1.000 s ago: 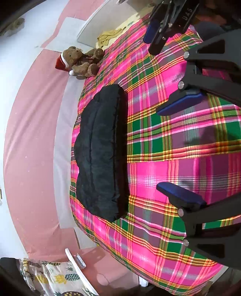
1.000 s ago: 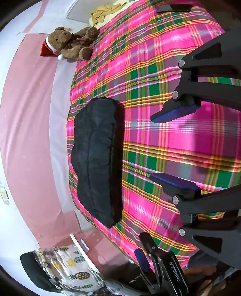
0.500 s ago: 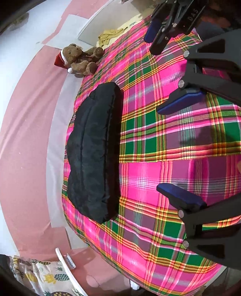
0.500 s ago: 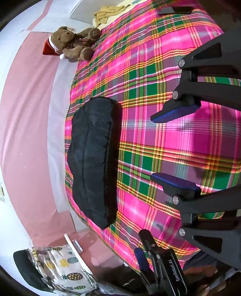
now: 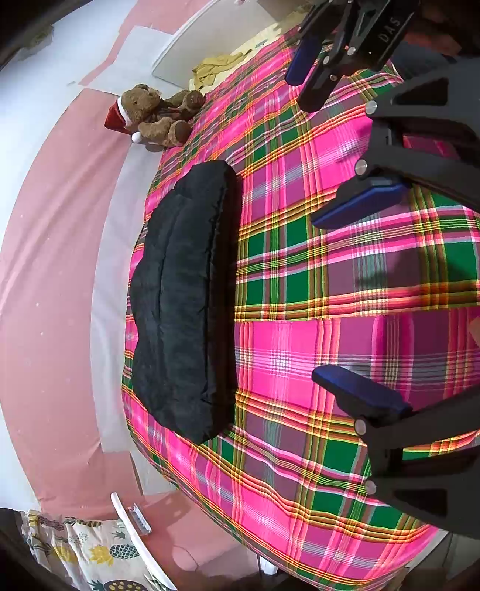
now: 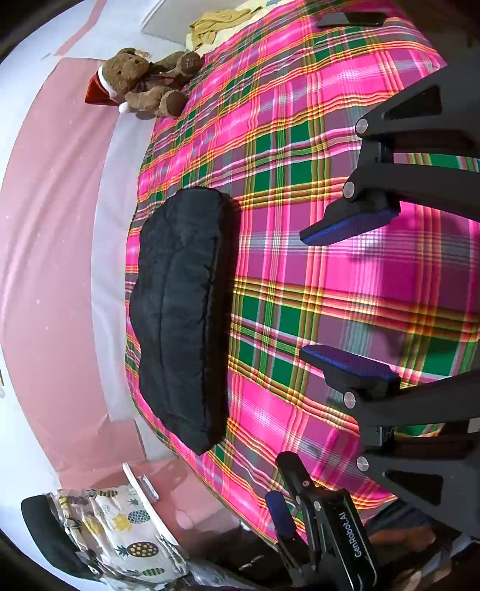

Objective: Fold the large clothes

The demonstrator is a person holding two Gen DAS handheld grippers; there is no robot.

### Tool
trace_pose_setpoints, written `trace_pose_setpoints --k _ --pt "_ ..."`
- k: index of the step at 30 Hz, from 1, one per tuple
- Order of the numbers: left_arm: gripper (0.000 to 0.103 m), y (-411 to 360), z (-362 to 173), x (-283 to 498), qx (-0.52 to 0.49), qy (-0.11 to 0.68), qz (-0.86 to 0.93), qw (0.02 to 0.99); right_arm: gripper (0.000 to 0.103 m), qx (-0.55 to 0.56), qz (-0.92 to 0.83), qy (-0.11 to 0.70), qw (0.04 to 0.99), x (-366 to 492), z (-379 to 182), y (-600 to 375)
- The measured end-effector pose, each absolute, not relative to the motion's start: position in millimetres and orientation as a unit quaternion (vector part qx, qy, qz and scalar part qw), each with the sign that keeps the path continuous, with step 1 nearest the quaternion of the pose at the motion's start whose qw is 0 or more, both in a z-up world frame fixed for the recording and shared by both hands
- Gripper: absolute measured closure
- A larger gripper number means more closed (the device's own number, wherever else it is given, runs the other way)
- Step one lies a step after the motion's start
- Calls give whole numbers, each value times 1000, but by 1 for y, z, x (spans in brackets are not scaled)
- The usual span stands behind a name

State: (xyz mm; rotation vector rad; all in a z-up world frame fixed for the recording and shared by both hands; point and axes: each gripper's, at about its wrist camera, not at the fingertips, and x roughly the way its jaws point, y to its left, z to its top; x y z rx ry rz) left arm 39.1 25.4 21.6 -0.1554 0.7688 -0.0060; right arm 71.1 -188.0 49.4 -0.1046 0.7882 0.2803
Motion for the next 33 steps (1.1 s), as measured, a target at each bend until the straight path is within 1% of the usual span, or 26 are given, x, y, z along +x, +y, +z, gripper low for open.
trace_pose_setpoints --k 33 --pt "25 17 20 36 -64 376 -3 924 47 -49 139 387 910 70 48 -189"
